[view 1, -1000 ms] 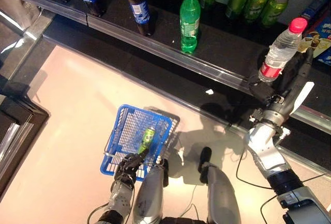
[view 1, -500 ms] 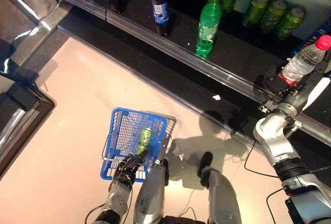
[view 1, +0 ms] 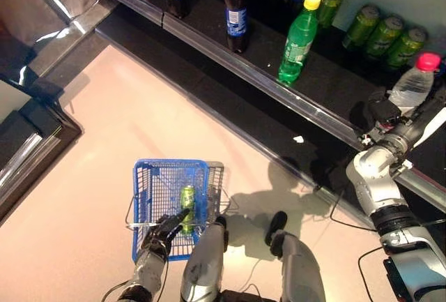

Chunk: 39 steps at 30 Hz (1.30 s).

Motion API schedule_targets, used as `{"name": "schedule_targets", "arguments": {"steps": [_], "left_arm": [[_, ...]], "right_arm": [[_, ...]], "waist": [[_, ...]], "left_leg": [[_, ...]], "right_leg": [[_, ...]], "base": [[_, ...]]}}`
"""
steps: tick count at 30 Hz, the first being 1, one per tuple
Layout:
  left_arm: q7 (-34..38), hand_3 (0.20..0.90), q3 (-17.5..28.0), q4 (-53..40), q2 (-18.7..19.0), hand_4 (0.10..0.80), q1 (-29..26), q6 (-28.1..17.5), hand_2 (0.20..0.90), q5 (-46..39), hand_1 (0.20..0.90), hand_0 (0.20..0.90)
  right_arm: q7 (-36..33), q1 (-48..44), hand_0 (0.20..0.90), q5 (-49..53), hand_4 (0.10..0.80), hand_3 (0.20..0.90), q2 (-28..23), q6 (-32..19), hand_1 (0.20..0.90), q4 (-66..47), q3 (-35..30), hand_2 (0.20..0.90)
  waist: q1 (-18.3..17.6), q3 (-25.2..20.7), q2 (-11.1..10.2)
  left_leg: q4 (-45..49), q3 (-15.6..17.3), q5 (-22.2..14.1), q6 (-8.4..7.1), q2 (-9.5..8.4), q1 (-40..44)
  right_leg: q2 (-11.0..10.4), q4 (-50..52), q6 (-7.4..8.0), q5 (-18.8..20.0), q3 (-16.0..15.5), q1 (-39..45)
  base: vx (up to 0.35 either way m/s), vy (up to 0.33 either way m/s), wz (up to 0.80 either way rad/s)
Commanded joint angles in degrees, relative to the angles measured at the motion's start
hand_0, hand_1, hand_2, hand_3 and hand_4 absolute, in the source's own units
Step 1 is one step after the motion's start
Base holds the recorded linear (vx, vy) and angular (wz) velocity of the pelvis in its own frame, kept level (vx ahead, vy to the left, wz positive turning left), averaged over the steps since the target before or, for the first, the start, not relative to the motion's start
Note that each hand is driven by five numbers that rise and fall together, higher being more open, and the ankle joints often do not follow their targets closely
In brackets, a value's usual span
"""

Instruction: Pick up the drink and place into the basket.

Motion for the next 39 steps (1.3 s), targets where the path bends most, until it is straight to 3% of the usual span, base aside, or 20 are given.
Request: {"name": "schedule_targets", "arguments": {"steps": [1,13,24,29,33,35,39], "left_arm": [[-1.17,0.200,-4.73,-1.93,5.34,0.100,13.51,0.20,0.300,5.35,0.300,0.300],[-1.47,0.200,-4.13,-1.81,7.01,0.100,13.59,0.86,0.300,4.76,0.300,0.300],[-1.70,0.200,-3.83,-3.24,6.68,0.100,14.49,-0.45,0.300,3.96,0.300,0.300],[-0.57,0.200,-0.73,-8.08,5.39,0.100,17.07,-1.40,0.300,3.86,0.300,0.300],[-1.57,0.200,0.70,-9.56,4.89,0.100,17.93,-2.33,0.300,4.59,0.300,0.300],[-2.71,0.200,2.11,-12.60,4.35,0.100,19.42,-2.96,0.300,4.49,0.300,0.300],[-4.38,0.200,2.13,-14.73,3.68,0.100,20.21,-4.47,0.300,4.02,0.300,0.300]], "right_arm": [[-0.01,-4.95,0.300,0.35,0.100,0.200,-5.33,-3.31,0.300,-1.39,-3.00,0.300],[1.23,-2.49,0.300,2.78,0.100,0.200,-7.01,-2.49,0.300,6.71,-3.34,0.300],[3.80,-0.44,0.300,3.01,0.100,0.200,-6.86,-4.71,0.300,3.78,-4.07,0.300],[3.22,7.36,0.300,-2.30,0.100,0.200,-3.83,-5.23,0.300,-12.33,-5.74,0.300],[4.75,10.07,0.300,-4.09,0.100,0.200,-2.42,-5.75,0.300,-18.51,-6.80,0.300],[7.12,14.30,0.300,-6.24,0.100,0.200,-0.63,-4.31,0.300,-29.32,-7.36,0.300],[11.01,17.30,0.300,-5.90,0.100,0.200,0.26,-4.51,0.300,-37.27,-7.10,0.300]], "waist": [[1.62,-3.44,-1.88],[2.21,-4.20,-2.63],[2.03,-4.67,-2.90],[1.33,-6.69,-3.74],[0.94,-7.75,-4.15],[-0.01,-10.08,-4.57],[-0.80,-12.83,-4.76]], "left_leg": [[-2.24,-3.28,11.74,-2.05,-1.52,-7.00],[-3.93,-3.75,10.93,-1.81,-1.61,-5.78],[-5.97,-3.95,11.69,-2.26,-1.47,-4.01],[-8.19,-3.51,12.40,-2.64,-0.70,-1.12],[-9.19,-3.17,12.62,-2.83,-0.19,0.52],[-11.05,-2.23,13.02,-3.06,0.51,3.43],[-13.27,-1.04,13.33,-3.28,1.01,6.75]], "right_leg": [[-1.34,1.01,6.04,-5.11,0.99,8.09],[-0.89,0.00,6.87,-4.23,0.66,8.66],[-0.42,-1.69,6.95,-4.09,0.74,10.22],[-0.18,-2.92,7.27,-4.49,0.74,12.74],[0.00,-3.84,7.42,-4.60,0.80,14.24],[0.47,-5.11,7.49,-4.76,1.07,16.39],[0.98,-6.42,7.57,-4.83,1.41,18.52]], "base": [[0.041,-0.006,0.02],[0.001,-0.006,0.02],[-0.018,0.001,0.04],[0.019,0.020,-0.01],[0.009,0.010,-0.02],[0.081,0.055,-0.05],[0.061,0.042,-0.08]]}}
